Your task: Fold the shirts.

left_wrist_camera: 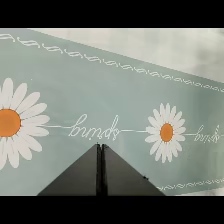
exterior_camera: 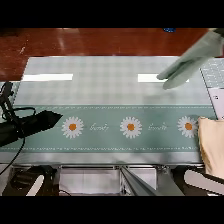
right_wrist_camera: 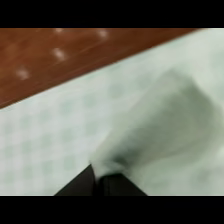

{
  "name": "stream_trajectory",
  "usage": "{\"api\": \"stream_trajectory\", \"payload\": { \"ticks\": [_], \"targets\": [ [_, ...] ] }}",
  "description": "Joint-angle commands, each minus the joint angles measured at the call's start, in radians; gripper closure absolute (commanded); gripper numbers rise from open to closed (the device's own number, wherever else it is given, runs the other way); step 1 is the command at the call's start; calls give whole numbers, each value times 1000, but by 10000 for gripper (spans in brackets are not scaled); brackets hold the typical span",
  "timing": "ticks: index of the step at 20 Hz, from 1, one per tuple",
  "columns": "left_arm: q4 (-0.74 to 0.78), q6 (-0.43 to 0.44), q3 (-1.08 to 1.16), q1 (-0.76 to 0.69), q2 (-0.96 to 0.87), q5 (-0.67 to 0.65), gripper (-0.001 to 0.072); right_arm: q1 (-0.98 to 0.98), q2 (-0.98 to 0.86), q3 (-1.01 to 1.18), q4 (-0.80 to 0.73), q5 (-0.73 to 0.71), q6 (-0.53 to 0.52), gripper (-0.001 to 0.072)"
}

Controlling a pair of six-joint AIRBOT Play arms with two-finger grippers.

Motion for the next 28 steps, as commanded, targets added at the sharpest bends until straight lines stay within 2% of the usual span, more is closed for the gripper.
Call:
{"api": "stream_trajectory", "payload": {
  "ticks": [1, 6, 10, 15, 17, 18, 19, 20, 23, 24, 26, 28],
  "targets": [
    [1, 0, 0, 1, 0, 0, 683, -176, 56, 11, -159, 216, 87, 692],
    [1, 26, 0, 1, 0, 3, 682, -338, 177, -45, -342, 433, 76, 692],
    [1, 64, 0, 1, 0, 37, 682, -464, 356, -250, -481, 432, 73, 692],
    [1, 64, 0, 1, 0, 61, 682, -674, 547, -576, -645, 431, -38, 691],
    [1, 64, 0, 1, 0, 61, 682, -744, 600, -701, -676, 428, -41, 691],
    [1, 64, 0, 1, 0, 61, 682, -767, 627, -761, -682, 415, -6, 636],
    [1, 64, 0, 1, -1, 63, 683, -771, 651, -814, -698, 409, 40, 372],
    [1, 64, 0, 1, -2, 85, 682, -771, 668, -854, -690, 383, 55, 300],
    [-3, 71, 0, 0, -13, 227, 682, -771, 661, -869, -558, 262, 38, 302],
    [-3, 117, 5, 0, -21, 277, 682, -771, 648, -856, -473, 214, 27, 302],
    [-24, 203, 48, 0, -60, 349, 683, -765, 604, -821, -184, 76, -18, 303],
    [-148, 214, 161, -7, -162, 393, 683, -666, 550, -810, 113, -88, -48, 303]
  ]
}}
